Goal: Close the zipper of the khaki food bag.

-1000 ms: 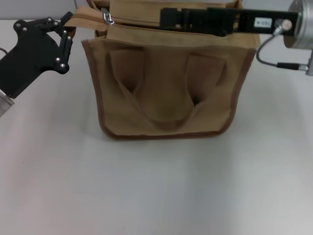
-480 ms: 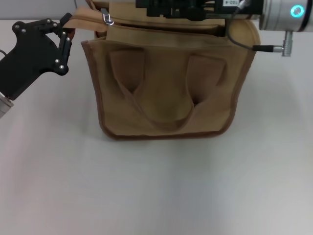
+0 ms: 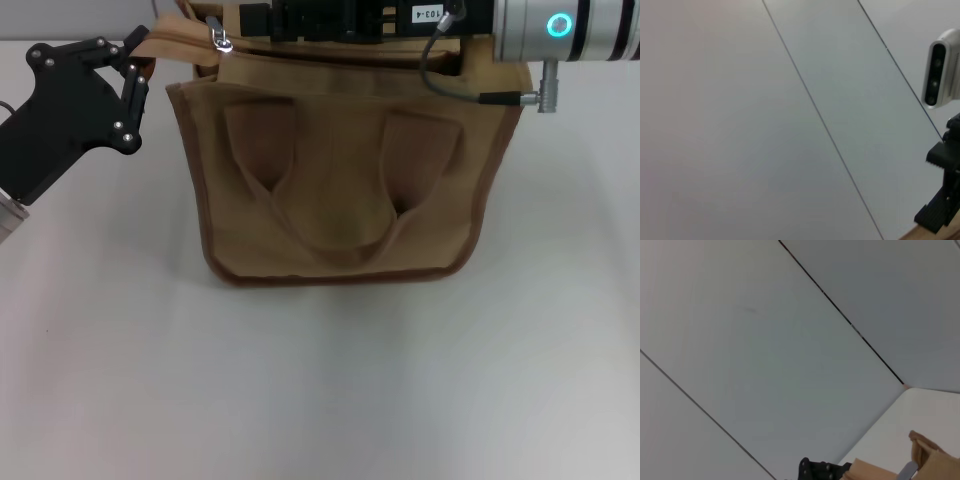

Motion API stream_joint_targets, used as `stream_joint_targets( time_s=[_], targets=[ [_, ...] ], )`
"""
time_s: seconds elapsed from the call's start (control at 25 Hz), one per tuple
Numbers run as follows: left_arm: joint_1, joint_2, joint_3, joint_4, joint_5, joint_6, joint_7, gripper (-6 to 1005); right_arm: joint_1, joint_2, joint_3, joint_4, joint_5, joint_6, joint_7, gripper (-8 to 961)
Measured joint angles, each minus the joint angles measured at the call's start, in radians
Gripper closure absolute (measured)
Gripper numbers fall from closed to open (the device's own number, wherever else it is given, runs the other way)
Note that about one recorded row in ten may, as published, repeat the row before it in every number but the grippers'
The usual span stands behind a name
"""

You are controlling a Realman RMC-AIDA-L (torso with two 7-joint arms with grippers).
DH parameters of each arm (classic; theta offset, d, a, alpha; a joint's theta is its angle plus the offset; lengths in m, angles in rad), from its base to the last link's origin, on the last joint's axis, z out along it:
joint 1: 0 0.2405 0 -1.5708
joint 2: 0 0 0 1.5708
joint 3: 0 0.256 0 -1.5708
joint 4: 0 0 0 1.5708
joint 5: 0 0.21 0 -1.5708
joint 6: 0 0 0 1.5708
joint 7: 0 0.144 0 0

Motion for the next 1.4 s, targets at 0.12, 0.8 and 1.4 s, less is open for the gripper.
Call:
stream_joint_targets(
  time_s=[0.12, 0.8, 1.4],
  targets=[
    [-0.004, 0.000, 0.000, -0.008, 0.000, 0.018, 0.013, 984, 0.006, 0.002, -0.014, 0.000, -0.001, 0.014, -0.005, 194],
    [-0.022, 0.000, 0.000, -0.008, -0.006, 0.007, 0.016, 984, 0.029, 0.005, -0.028, 0.004, 0.003, 0.037, 0.048, 195],
    [-0.023, 0.002, -0.013, -0.008, -0.019, -0.021, -0.011, 983, -0.086, 0.008, -0.036, -0.214, 0.040, 0.024, -0.341, 198]
  ],
)
